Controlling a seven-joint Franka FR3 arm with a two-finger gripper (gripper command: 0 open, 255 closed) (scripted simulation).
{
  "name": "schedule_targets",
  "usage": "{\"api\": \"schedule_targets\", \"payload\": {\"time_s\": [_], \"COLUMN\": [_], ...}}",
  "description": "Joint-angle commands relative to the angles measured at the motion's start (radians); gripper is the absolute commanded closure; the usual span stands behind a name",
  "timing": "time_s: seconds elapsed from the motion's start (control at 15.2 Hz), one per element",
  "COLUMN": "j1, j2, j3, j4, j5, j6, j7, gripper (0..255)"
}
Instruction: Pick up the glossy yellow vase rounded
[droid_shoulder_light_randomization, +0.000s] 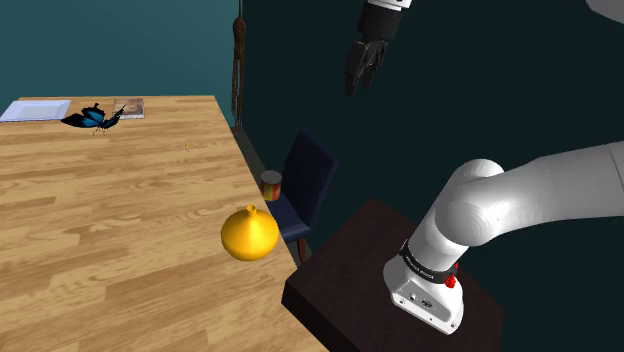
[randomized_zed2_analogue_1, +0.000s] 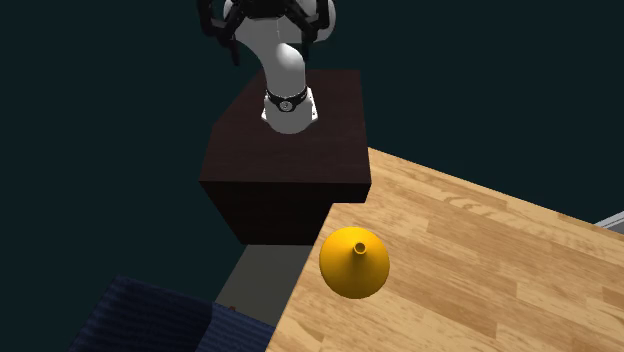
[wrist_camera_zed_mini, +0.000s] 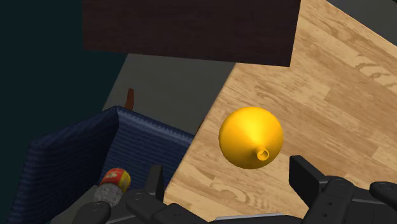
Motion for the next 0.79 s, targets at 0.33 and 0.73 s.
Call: {"api": "schedule_targets", "payload": {"time_s": [0.33, 0.73], "j1": [0.015, 0.032], "j2": [0.057, 0.177], "j3": [0.05, 0.113], "j4": [-0.106, -0.19], "j5": [0.03, 0.06], "j6": [0.162, 0.365], "j7": [0.048, 0.105], "gripper": [0, 0]}}
